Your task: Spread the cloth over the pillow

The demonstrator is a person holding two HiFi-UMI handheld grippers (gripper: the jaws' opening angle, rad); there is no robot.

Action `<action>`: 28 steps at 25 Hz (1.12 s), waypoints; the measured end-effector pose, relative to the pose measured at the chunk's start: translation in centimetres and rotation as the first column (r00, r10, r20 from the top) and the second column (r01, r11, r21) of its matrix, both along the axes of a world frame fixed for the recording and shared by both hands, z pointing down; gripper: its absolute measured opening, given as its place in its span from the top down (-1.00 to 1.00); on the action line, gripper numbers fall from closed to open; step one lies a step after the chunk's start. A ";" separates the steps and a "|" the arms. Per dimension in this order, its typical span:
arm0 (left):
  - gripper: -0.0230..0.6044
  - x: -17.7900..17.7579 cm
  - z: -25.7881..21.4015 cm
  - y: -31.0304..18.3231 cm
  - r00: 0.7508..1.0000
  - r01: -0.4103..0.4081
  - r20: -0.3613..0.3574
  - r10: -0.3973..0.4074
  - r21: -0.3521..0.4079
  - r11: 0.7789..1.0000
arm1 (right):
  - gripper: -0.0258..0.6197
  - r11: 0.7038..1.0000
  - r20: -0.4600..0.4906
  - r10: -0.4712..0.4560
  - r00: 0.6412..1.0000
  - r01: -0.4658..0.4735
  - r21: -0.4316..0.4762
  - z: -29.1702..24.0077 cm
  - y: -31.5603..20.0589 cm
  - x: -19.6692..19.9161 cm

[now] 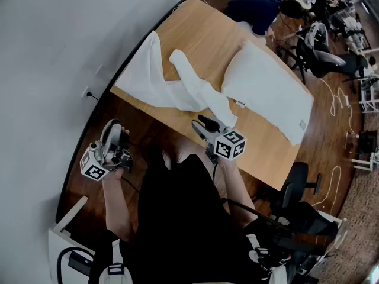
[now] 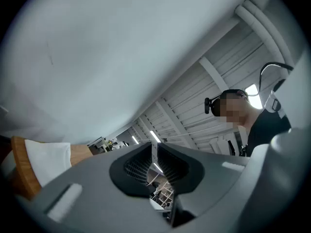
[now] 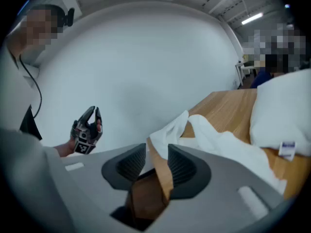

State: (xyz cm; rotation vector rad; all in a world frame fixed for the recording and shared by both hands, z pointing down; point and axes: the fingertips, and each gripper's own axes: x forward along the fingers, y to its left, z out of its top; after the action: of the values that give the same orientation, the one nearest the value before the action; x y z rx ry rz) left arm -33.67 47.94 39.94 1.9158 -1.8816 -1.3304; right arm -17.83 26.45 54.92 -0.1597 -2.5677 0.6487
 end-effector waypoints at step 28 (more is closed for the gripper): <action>0.70 -8.7 11.1 -11.1 0.979 0.156 -0.009 -0.202 -0.601 0.784 | 0.88 0.819 -0.244 0.046 0.969 0.103 0.564 6.2 -30.0 -23.9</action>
State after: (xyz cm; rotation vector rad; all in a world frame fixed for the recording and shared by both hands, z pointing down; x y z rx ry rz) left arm -42.41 36.82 51.05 1.3705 -2.1464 -0.6828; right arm -41.69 -3.53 61.17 0.0840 -2.3856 -0.1384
